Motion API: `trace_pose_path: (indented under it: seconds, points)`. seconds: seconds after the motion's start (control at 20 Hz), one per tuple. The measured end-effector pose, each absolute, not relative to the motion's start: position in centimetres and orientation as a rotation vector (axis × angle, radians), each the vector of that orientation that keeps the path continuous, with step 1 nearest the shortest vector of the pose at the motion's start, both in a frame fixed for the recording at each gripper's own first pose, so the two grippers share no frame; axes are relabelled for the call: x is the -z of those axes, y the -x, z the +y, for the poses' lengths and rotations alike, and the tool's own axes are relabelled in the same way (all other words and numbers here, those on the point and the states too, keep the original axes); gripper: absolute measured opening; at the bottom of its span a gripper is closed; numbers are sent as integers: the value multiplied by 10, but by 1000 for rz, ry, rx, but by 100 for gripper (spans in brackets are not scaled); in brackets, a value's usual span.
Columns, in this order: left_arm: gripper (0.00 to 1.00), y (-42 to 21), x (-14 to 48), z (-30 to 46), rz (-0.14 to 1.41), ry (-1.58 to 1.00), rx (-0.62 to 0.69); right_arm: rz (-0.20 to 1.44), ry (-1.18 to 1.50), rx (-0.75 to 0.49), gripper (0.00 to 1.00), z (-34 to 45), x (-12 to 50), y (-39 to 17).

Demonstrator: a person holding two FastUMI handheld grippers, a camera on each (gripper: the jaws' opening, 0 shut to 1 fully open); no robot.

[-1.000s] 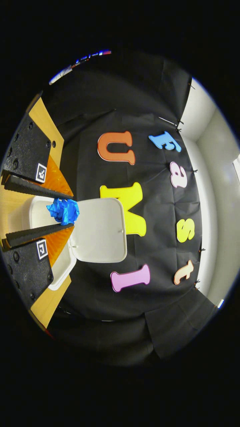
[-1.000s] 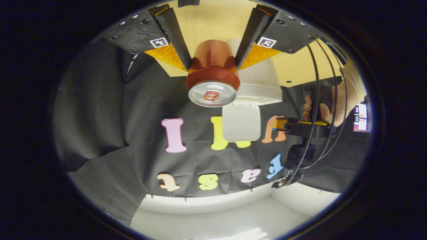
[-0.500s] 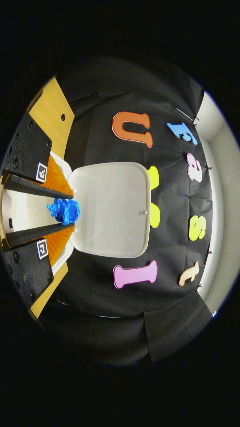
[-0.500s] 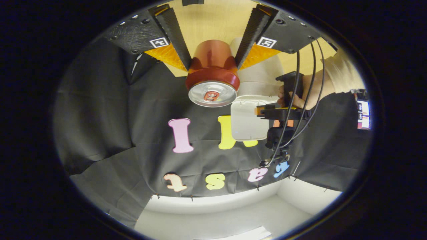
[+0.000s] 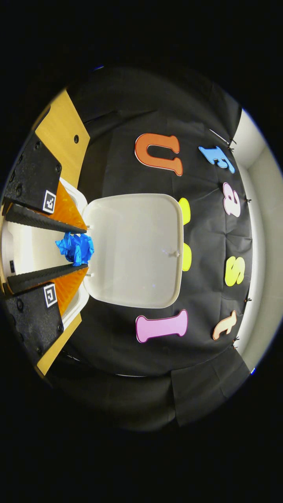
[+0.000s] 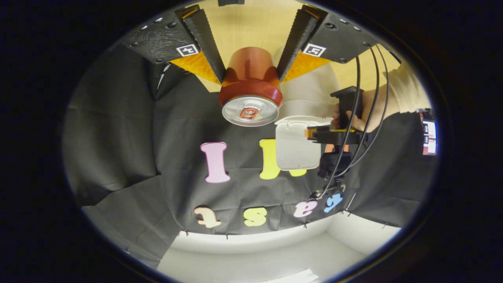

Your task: Press the lid of the desktop garbage bin to open it, pick up the crumpled paper on the desktop and throw it into the bin, then pick up the pop can on the desktop and drop it into the bin, and finally close the garbage bin lid.

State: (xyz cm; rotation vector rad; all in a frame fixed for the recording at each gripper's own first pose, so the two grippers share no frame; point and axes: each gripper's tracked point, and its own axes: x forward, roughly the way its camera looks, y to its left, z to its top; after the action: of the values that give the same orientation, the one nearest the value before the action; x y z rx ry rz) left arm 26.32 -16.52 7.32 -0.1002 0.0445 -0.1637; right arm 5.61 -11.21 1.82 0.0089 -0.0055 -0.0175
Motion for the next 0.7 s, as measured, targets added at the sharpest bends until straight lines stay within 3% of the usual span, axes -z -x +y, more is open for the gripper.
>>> trace_pose_path:
  seconds: [0.05, 0.1, 0.15, 0.45, 0.5, 0.7]
  points:
    - [62, -262, -69, -165, 58, 98, 157, -6, -6, 18, 81, -112, -19, -57]
    - [80, -262, -67, -165, 64, 87, 148, -8, -3, 17, 81, -111, -20, -58]
    - [76, -261, -66, -163, 64, 69, 138, -8, 2, 17, 81, -110, -19, -57]
    - [86, -246, -68, -162, 39, 36, 128, -14, 41, 28, 81, -108, -19, -57]
    - [93, -242, -69, -161, 32, 34, 124, -13, 44, 26, 81, -108, -18, -58]
    - [94, -214, -72, -152, 6, 25, 111, -9, 50, 41, 81, -110, -17, -59]
